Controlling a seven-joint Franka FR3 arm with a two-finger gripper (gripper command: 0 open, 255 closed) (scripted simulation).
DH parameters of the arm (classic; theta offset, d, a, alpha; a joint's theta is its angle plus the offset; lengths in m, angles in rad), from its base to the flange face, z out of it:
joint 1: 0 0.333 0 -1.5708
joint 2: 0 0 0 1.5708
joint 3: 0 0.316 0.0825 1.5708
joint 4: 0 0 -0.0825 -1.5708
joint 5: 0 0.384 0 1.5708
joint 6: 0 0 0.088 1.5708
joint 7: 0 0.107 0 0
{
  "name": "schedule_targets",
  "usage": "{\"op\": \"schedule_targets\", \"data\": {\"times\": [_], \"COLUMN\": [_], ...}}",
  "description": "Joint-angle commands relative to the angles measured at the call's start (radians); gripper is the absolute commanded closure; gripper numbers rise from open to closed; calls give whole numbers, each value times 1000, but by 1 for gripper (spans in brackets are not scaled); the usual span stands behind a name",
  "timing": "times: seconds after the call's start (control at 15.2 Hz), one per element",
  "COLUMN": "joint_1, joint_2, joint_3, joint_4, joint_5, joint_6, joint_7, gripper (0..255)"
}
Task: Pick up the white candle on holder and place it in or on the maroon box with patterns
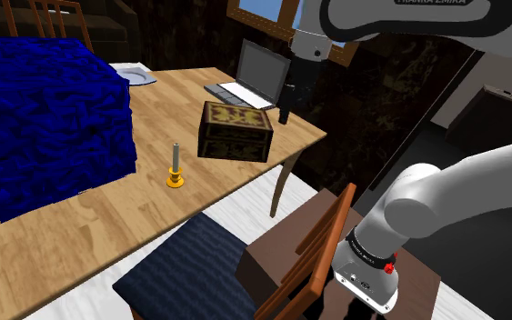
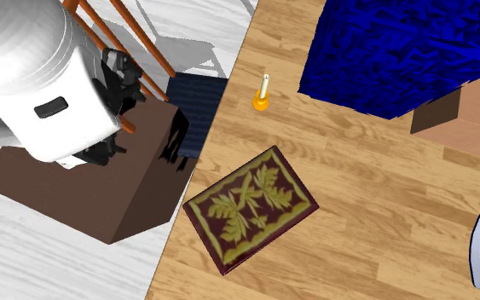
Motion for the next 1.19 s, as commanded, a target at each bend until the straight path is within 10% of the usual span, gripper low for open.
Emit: {"op": "schedule_targets", "data": {"times": [0.0, 1.12], "joint_1": [13, 114], "joint_2": [64, 620], "joint_3": [24, 199], "joint_4": [26, 388], "joint_5": [7, -92], "joint_6": [48, 294], "joint_7": [8, 118], "gripper": [0, 0]}}
